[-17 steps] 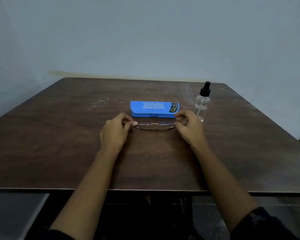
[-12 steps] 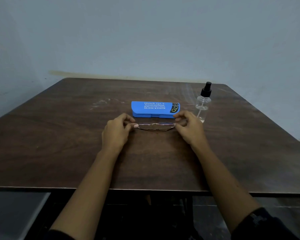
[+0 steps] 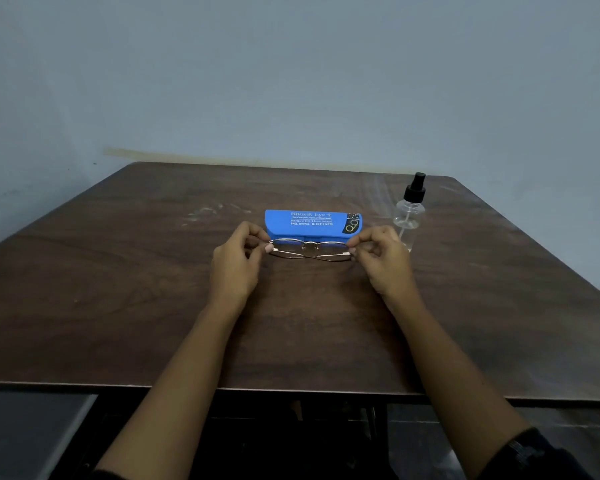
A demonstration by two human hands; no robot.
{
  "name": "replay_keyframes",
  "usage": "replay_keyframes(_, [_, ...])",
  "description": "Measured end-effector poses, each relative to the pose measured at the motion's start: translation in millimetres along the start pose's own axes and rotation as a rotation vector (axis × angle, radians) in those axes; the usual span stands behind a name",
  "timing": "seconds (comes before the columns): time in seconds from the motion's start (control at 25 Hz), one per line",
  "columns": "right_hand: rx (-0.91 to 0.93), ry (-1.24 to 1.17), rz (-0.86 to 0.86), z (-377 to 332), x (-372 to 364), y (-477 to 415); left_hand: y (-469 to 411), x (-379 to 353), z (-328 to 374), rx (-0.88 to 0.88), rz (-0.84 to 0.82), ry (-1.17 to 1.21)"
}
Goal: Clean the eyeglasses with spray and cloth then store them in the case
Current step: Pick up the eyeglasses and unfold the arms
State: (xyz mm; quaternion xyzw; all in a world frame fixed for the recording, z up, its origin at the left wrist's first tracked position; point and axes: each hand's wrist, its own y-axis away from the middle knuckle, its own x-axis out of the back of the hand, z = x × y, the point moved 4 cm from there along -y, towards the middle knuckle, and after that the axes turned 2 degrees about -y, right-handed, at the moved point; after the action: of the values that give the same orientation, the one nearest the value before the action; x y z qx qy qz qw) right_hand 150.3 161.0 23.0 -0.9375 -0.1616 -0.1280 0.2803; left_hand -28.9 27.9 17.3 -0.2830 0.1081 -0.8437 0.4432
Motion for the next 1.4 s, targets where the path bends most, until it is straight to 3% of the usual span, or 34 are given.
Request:
replay_keyframes(0.56, [0.068, -0.087, -0.127, -7, 2, 0, 1, 3, 7, 0.028, -0.004, 0.055])
replay_keyframes(0.76, [0.174, 0.106, -0.006, -13, 9, 1, 2, -1, 11, -0.011, -0.069, 0.031])
replay_keyframes(0.92, [0.197, 0.194, -0.019, -15, 12, 2, 2, -1, 14, -0.087, -0.088, -0.03])
replay_keyframes(1.4, [0.103, 0.079, 0.005, -7, 13, -1, 3, -7, 17, -0.124, -0.197, -0.031])
